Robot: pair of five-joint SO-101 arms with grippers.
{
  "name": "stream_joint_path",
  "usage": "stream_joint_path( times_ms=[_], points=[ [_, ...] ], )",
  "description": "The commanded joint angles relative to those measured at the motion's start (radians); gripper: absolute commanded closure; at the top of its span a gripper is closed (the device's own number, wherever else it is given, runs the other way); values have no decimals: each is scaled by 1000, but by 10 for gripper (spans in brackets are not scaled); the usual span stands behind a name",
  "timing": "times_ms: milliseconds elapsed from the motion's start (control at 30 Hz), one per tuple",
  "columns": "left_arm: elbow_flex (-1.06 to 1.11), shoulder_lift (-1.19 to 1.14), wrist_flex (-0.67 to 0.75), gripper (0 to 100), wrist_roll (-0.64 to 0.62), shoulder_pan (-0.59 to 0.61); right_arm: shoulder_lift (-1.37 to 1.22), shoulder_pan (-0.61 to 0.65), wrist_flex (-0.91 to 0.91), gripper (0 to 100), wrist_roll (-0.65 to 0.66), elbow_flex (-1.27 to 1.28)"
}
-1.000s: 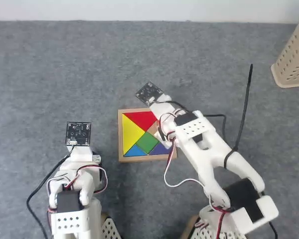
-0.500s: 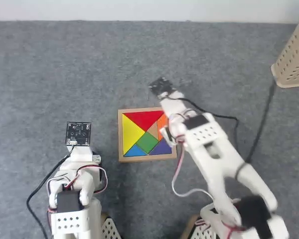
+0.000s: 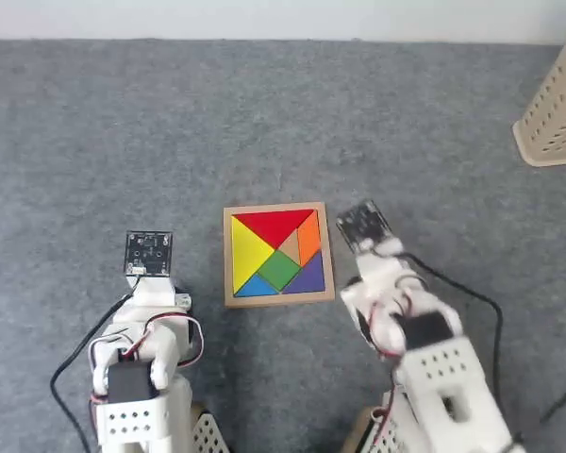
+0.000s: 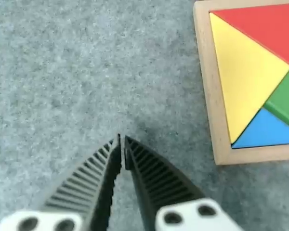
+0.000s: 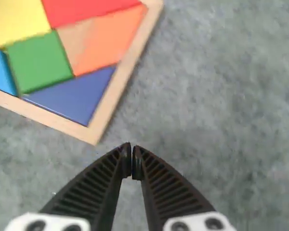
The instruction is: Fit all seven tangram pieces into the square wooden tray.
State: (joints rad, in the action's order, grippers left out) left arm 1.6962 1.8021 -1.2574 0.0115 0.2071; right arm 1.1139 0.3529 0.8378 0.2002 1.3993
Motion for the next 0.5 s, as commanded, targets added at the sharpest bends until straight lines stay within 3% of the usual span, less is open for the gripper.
stream_joint_path(
  times_ms=[0,267,467],
  points=[
    [-12,15,-5,988,-8,5,202,-87,10,992,-8,78],
    [-12,15,-5,988,-8,5,538,-225,22,992,-8,296],
    [-12,15,-5,988,-8,5,702,-263,257,992,-8,285]
  ],
)
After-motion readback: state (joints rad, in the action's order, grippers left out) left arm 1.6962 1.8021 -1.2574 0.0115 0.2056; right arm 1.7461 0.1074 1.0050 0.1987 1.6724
